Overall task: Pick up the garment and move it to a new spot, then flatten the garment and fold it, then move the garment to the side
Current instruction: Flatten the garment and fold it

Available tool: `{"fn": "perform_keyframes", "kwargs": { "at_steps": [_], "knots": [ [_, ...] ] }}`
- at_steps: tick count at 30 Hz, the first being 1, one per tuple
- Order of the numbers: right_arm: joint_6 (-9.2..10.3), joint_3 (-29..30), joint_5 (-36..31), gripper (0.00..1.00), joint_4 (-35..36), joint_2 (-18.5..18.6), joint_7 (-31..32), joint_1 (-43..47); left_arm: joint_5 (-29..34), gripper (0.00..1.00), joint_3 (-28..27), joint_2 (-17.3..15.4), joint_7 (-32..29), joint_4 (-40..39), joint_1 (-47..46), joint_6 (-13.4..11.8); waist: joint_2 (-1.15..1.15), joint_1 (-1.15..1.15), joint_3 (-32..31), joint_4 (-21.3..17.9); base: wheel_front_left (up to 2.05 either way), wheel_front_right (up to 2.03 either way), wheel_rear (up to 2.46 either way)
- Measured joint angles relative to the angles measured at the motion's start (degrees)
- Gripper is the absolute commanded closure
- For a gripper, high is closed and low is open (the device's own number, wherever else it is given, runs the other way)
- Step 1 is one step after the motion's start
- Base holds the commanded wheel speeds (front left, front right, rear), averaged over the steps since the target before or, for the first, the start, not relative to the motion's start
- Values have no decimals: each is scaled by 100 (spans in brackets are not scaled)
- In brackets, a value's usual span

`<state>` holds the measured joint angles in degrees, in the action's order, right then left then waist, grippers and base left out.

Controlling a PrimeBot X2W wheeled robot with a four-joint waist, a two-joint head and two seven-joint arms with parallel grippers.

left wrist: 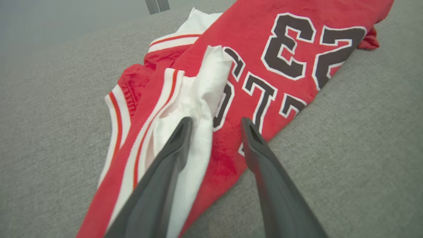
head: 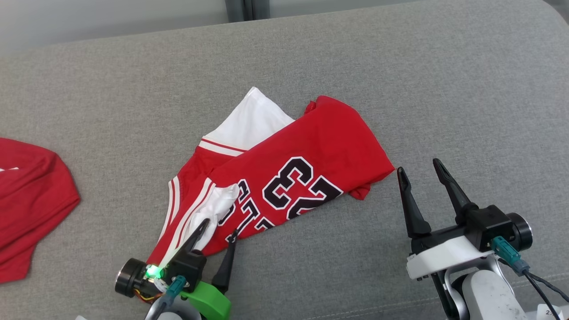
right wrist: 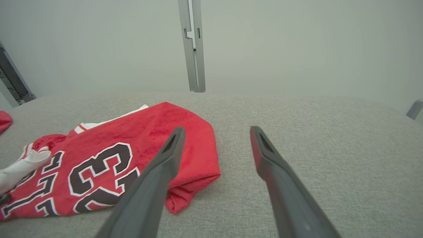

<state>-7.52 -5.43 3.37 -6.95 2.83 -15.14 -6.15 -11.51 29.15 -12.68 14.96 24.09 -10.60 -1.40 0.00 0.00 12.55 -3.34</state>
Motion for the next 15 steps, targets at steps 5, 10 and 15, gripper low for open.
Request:
{"fn": "perform_keyframes", "kwargs": {
  "at_steps": [5, 10, 15],
  "knots": [
    [0, 20, 1, 0, -10, 1, 0, 25, -37, 0, -14, 108, 3, -377, 133, -40, 0, 0, -58, 40, 0, 0, 0],
    [0, -10, 0, 0, -22, 0, 0, 71, -54, 0, -349, -92, 8, -917, 228, -293, 0, 0, -121, 76, 0, 0, 0],
    [0, -91, -1, 0, -40, -1, 0, 73, -129, 0, -408, -287, -209, -798, 238, -257, 0, 0, -146, 69, 0, 0, 0]
  ]
}}
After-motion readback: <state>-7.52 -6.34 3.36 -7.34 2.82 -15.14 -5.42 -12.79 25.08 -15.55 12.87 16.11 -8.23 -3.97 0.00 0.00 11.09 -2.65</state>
